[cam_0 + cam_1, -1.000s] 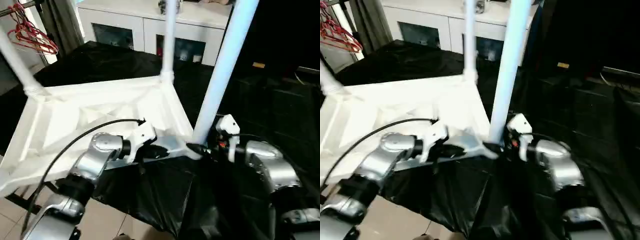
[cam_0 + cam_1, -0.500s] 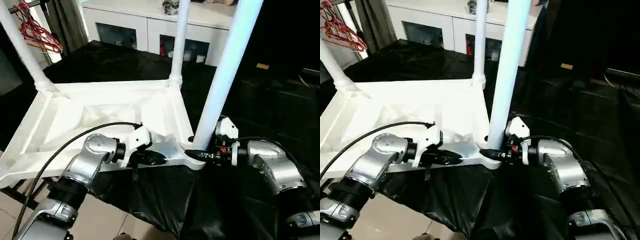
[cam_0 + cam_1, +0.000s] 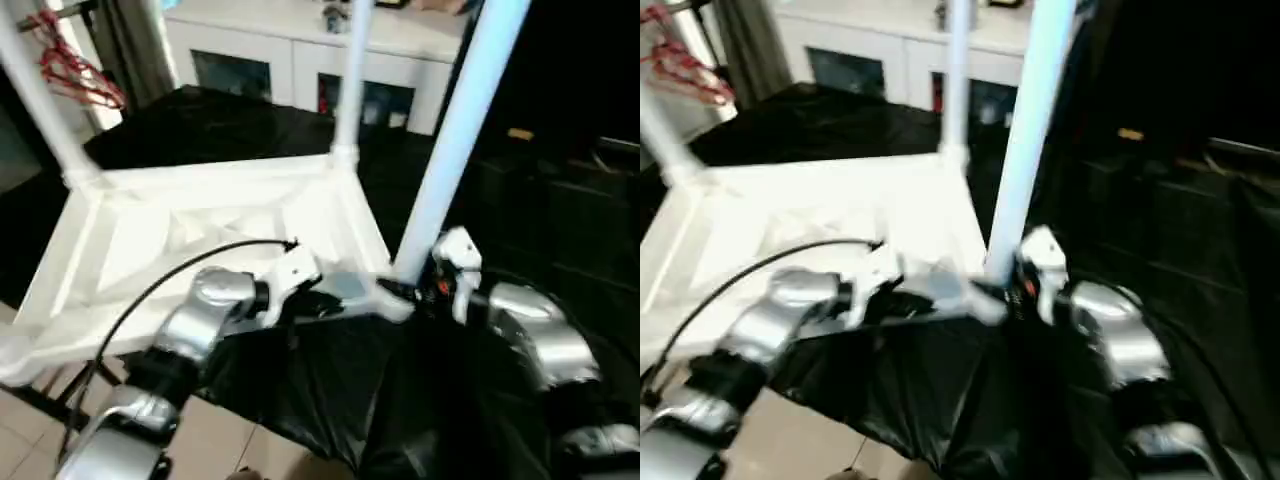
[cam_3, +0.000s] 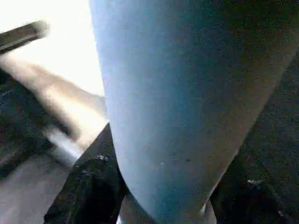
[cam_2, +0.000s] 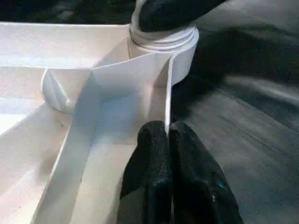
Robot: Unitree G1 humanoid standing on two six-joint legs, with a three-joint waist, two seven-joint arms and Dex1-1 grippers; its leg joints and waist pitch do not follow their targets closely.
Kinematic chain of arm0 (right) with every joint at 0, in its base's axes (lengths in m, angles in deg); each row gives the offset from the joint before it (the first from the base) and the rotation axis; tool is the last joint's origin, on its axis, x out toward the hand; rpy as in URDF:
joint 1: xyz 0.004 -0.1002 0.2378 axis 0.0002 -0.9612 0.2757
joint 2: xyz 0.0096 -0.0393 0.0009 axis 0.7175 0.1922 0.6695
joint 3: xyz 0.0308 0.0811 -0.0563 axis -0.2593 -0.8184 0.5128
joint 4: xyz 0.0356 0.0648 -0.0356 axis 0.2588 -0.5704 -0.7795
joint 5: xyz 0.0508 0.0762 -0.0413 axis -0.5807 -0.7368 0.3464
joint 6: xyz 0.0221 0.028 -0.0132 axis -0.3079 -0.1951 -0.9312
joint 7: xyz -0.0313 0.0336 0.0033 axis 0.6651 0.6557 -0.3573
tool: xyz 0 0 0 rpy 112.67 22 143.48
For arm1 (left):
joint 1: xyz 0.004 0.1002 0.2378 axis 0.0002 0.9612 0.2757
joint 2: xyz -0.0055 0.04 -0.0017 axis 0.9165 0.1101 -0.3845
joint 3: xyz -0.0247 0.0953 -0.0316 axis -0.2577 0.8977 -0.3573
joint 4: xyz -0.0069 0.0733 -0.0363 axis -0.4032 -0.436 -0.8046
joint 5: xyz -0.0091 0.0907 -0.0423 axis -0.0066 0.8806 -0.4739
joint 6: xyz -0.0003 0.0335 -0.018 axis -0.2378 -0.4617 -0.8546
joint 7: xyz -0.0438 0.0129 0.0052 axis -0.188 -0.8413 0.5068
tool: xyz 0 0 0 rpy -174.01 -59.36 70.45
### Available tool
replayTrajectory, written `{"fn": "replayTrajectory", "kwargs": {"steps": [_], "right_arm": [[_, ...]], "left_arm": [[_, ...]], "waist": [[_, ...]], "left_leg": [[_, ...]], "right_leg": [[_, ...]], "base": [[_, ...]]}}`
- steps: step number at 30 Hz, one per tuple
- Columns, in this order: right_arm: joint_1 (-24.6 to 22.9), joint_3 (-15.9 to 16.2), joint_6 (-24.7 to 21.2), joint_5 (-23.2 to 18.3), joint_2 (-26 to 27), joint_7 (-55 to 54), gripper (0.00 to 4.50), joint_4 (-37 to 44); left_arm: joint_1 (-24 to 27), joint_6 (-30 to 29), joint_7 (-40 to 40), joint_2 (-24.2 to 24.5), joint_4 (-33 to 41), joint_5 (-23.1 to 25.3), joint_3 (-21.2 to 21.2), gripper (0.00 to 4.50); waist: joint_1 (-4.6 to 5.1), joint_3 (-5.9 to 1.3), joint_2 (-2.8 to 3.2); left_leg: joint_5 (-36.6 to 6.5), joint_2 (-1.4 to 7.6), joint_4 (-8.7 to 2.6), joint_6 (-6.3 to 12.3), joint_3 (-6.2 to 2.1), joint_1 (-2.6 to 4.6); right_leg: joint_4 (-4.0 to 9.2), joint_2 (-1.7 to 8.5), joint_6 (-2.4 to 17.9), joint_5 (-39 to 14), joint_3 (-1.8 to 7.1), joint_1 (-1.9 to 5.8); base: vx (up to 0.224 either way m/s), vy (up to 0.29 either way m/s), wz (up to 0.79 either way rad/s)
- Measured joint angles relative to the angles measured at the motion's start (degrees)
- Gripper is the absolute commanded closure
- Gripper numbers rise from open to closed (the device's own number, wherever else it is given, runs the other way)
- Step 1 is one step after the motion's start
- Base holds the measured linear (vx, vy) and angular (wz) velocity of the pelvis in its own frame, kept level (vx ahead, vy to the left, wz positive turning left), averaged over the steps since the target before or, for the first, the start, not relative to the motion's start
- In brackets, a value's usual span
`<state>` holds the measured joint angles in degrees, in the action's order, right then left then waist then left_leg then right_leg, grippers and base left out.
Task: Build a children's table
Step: Rotate leg to tighten
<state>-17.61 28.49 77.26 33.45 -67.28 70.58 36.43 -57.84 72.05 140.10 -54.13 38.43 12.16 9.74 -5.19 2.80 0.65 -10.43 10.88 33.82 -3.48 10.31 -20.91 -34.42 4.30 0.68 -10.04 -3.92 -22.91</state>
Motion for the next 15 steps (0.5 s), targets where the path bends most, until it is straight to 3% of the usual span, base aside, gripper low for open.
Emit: {"fn": "replayTrajectory", "kwargs": {"steps": [8,10,15], "right_arm": [[5.4,-3.7,1.7,3.0,7.9,-21.3,2.54,-7.7],[6.1,-4.0,2.1,2.9,8.1,-21.4,1.85,-8.7],[7.3,-5.1,2.8,2.2,9.4,-21.3,1.40,-10.7]], "left_arm": [[-4.0,-1.6,-10.6,-5.7,-6.0,2.2,-1.2,4.50],[-4.3,-1.4,-10.6,-5.7,-6.5,2.2,-1.3,4.50],[-4.6,-0.3,-11.1,-5.3,-7.2,2.2,-1.5,4.50]], "waist": [[0.23,-0.04,0.02],[0.23,-0.04,0.02],[0.25,-0.04,0.02]], "left_leg": [[0.0,-0.01,-0.02,0.00,-0.01,0.04],[0.0,-0.01,-0.02,0.00,-0.01,0.04],[0.0,-0.01,-0.12,0.00,-0.01,0.04]], "right_leg": [[0.02,0.01,0.0,0.0,-0.01,0.05],[0.02,0.01,0.0,0.0,-0.01,0.06],[0.01,0.01,0.3,0.2,-0.02,0.02]], "base": [[0.000,0.000,0.00],[0.000,0.000,0.00],[0.000,0.000,0.00]]}}
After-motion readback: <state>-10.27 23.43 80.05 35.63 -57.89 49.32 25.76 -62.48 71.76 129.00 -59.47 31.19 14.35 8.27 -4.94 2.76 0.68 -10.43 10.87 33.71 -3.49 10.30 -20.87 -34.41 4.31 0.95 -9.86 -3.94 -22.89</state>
